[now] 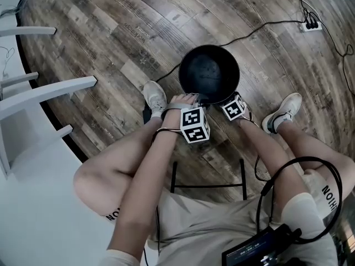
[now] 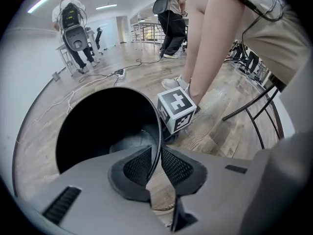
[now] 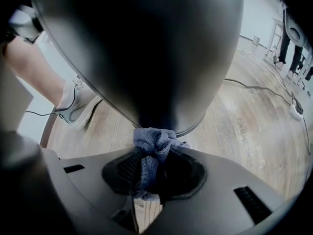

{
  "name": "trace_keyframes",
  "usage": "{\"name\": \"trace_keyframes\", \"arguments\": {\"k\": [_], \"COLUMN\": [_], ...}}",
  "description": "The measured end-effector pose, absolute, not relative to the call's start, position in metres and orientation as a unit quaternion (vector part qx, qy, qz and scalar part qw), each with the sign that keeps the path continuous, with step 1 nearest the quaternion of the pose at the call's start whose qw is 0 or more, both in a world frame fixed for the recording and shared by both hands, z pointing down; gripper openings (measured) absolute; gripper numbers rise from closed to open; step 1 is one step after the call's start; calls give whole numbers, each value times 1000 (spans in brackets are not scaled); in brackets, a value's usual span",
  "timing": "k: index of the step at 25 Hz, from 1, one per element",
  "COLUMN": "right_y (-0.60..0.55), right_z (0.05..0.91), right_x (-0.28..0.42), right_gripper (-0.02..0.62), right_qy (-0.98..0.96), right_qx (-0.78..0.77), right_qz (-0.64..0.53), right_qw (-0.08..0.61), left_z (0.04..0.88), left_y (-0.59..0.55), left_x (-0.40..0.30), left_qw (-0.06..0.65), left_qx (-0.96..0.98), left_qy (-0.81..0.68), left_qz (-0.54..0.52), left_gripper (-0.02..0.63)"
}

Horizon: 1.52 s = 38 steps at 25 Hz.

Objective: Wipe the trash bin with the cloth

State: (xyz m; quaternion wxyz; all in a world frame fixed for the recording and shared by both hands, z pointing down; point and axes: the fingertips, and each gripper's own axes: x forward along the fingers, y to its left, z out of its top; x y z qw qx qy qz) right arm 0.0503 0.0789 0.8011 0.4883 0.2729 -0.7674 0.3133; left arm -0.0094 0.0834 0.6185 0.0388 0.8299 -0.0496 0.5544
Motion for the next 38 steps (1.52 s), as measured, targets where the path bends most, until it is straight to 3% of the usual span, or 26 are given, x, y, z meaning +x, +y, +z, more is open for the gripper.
{"name": "trace_keyframes", "arguments": {"k": [11, 27, 38], "right_y": [109, 112, 101], "right_z": [719, 601, 608], "right_x": [54, 29, 24], "right_gripper": [103, 103, 103], "right_qy": [-786, -827, -835], "right_qx": [280, 287, 275], "right_qz": [338, 321, 298], "right_qw": [434, 361, 373], "left_z": [617, 627, 622], "left_y": [78, 82, 97], "left_x": [-31, -28, -5], "left_qw": [5, 32, 59], "left_qx": [806, 808, 822], "left_qy": [-55, -63, -51], "left_qz": [590, 585, 564], "left_gripper": [98, 105, 64]}}
